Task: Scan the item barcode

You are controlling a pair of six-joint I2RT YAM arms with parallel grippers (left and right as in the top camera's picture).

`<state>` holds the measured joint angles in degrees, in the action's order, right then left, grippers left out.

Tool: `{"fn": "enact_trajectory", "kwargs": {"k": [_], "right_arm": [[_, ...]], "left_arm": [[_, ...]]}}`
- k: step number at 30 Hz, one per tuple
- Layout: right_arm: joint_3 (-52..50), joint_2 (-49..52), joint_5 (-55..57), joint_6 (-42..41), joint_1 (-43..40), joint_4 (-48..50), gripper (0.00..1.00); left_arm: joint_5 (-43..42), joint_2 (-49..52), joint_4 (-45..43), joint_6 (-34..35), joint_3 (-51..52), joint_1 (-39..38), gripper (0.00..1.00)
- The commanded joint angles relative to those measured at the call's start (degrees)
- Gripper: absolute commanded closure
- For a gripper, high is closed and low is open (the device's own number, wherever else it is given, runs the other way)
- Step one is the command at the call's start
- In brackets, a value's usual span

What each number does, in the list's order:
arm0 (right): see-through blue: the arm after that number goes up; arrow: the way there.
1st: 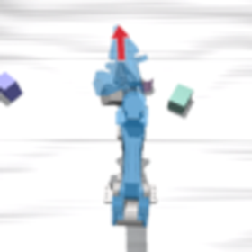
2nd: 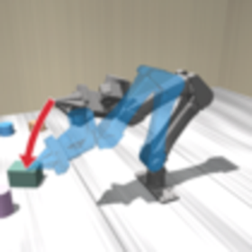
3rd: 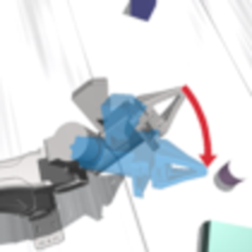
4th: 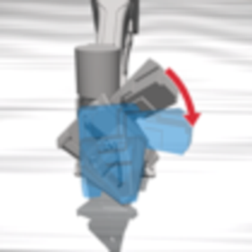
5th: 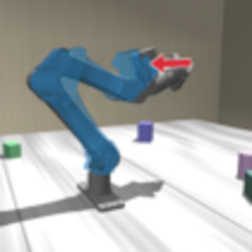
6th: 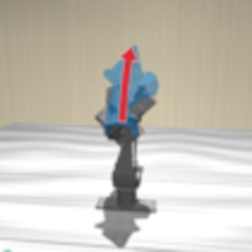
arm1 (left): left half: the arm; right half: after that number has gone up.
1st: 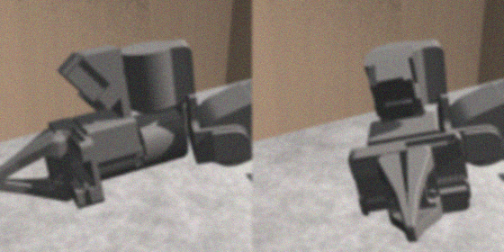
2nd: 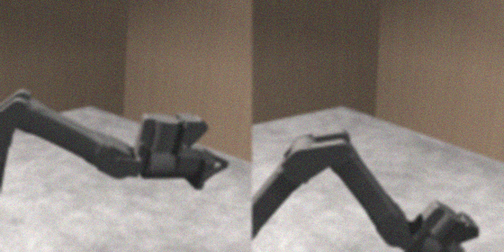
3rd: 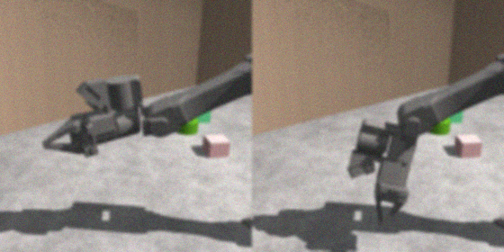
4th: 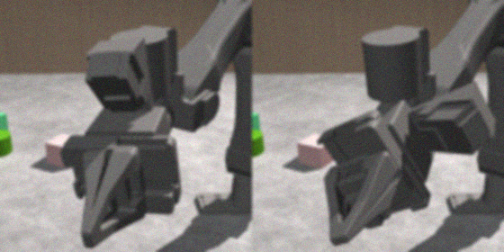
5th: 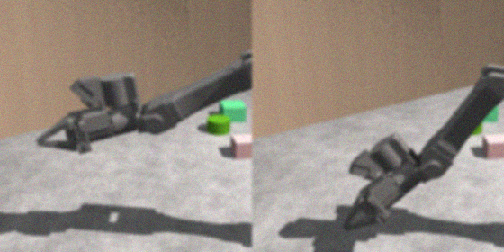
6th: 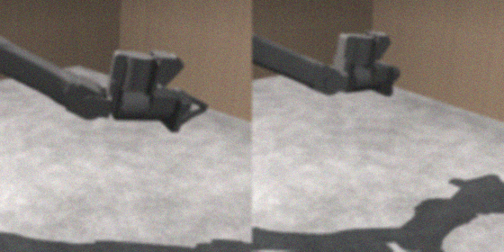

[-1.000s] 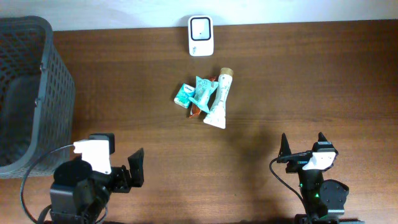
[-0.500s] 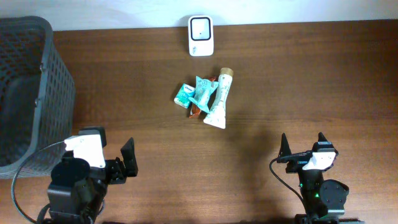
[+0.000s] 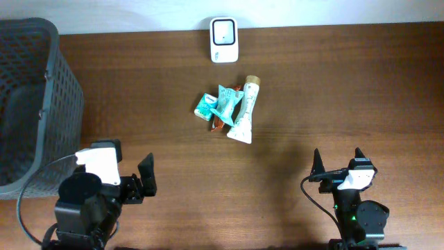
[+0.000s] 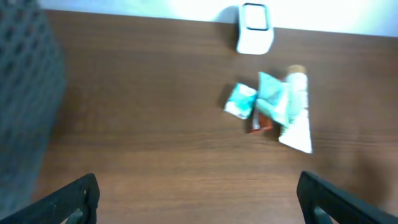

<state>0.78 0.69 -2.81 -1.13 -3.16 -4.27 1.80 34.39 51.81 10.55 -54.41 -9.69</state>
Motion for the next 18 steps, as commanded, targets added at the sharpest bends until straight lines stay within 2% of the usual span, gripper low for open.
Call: {"fn": "enact_trajectory", "kwargs": {"k": [1,6,12,18], "right_arm": [[-0.5,-0.5,0.3,-0.2,0.5,-0.2,0.01],[-0.5,-0.5,0.3,-0.2,0.5,-0.2,0.01],[-0.5,-0.5,0.3,-0.2,0.5,-0.2,0.01],[-0.5,-0.5,0.3,-0.2,0.5,-0.2,0.01]], "left_arm": [[-4.6,-0.8,-0.6,0.5,0.4,0.1,0.01],[-4.7,-7.1,-0.3,0.5,0.4,0.1,0.01],[-2.9,-19.9,2.3,0.5,0.4,0.1,0.01],[-2.9,-25.1,4.5,0.5,0.4,0.1,0.01]]}}
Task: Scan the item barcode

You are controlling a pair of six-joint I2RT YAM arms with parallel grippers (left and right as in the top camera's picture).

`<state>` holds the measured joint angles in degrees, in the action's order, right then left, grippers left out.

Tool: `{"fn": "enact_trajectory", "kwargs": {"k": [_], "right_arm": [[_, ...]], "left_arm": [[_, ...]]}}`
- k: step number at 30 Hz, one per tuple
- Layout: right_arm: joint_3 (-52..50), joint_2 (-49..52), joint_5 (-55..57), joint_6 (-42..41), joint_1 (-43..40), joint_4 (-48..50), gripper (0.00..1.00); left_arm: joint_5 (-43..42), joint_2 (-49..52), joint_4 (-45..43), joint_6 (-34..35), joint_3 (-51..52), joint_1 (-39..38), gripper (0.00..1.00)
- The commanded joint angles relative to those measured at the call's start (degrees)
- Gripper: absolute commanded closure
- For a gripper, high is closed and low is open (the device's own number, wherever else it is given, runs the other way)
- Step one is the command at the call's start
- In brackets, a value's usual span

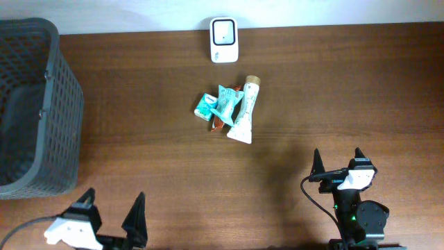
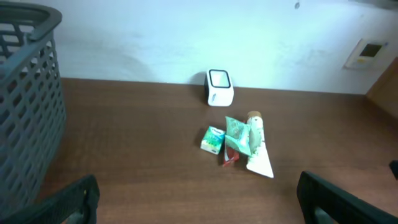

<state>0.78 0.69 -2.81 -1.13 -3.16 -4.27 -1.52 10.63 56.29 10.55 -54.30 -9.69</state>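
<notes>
A white barcode scanner [image 1: 223, 39] stands at the table's far edge, also visible in the left wrist view as the scanner [image 2: 219, 87]. A small pile lies mid-table: a white tube [image 1: 245, 111], a teal packet [image 1: 227, 102], a small teal box [image 1: 205, 105] and a red item [image 1: 218, 123]. The same pile [image 2: 239, 140] shows in the left wrist view. My left gripper [image 1: 113, 212] is at the front left edge, open, far from the pile. My right gripper [image 1: 338, 162] is at the front right, open and empty.
A dark grey mesh basket [image 1: 31, 104] stands at the left edge of the brown wooden table [image 1: 347, 90]. A white wall [image 2: 155, 37] rises behind the scanner.
My left arm has drawn back toward the front edge and its camera now looks more level, taking in the wall and basket. The right arm and the pile have not moved.
</notes>
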Motion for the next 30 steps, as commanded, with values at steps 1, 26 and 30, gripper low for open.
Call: {"fn": "enact_trajectory", "kwargs": {"k": [1,26,30], "right_arm": [[-0.5,-0.5,0.3,-0.2,0.5,-0.2,0.01],[-0.5,-0.5,0.3,-0.2,0.5,-0.2,0.01],[-0.5,-0.5,0.3,-0.2,0.5,-0.2,0.01]], "left_arm": [[0.4,-1.4,0.0,0.5,0.3,0.1,0.01],[3.9,-1.4,3.0,0.1,0.3,0.1,0.01],[3.9,-1.4,3.0,0.1,0.3,0.1,0.01]]}}
